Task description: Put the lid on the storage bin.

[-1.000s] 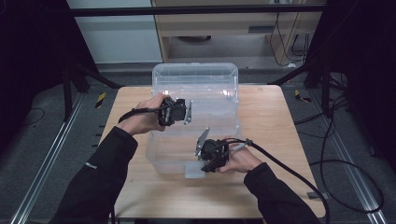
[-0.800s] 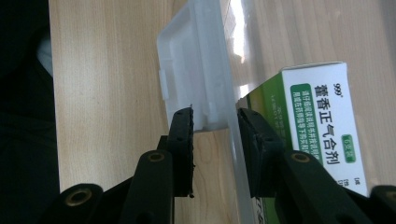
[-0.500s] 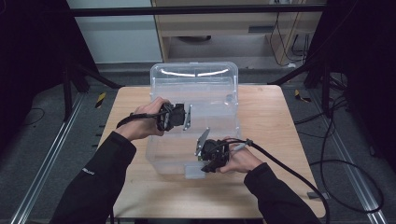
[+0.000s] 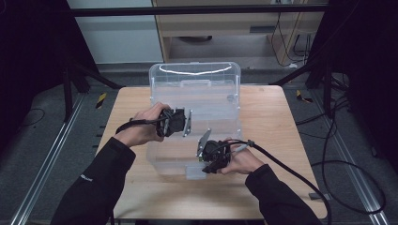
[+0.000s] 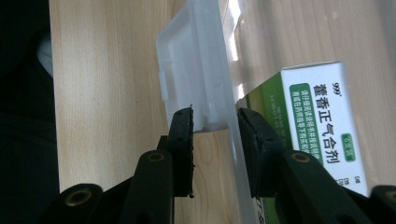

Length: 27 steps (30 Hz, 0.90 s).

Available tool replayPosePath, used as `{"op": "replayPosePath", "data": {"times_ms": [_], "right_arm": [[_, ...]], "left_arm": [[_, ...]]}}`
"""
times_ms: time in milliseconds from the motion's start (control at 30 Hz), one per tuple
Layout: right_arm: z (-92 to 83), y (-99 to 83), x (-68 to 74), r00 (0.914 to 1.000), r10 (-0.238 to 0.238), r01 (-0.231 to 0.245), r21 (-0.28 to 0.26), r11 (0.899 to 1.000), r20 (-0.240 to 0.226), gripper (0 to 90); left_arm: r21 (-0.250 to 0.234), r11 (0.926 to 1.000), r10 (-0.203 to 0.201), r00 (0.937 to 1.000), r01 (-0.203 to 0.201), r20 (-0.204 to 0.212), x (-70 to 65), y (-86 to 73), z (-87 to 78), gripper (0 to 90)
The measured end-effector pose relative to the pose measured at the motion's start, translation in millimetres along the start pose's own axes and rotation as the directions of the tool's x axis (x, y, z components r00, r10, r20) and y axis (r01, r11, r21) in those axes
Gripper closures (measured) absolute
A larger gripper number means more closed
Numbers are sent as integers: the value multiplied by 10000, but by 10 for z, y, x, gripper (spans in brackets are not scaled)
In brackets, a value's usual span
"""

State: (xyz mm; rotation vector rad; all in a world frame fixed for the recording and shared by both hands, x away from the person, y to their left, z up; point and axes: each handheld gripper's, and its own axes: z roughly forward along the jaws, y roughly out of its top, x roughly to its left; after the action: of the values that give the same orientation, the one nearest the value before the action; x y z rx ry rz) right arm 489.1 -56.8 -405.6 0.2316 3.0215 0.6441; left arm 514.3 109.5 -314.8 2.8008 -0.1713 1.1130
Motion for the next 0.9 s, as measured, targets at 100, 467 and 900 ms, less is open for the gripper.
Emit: {"op": "replayPosePath", "data": {"times_ms": [100, 467, 900], "right_arm": [[-3, -2, 0, 10000, 11, -11, 0, 10000, -2, 671], [-6, -7, 6, 10000, 15, -15, -60, 10000, 16, 666], [-7, -7, 19, 9999, 99, -99, -86, 9999, 52, 663]], "left_arm": [[-9, 10000, -17, 10000, 17, -15, -33, 1, -14, 790], [38, 10000, -77, 10000, 76, 55, -105, -6, -44, 790], [96, 10000, 18, 10000, -18, 38, -169, 9, -74, 788]]}}
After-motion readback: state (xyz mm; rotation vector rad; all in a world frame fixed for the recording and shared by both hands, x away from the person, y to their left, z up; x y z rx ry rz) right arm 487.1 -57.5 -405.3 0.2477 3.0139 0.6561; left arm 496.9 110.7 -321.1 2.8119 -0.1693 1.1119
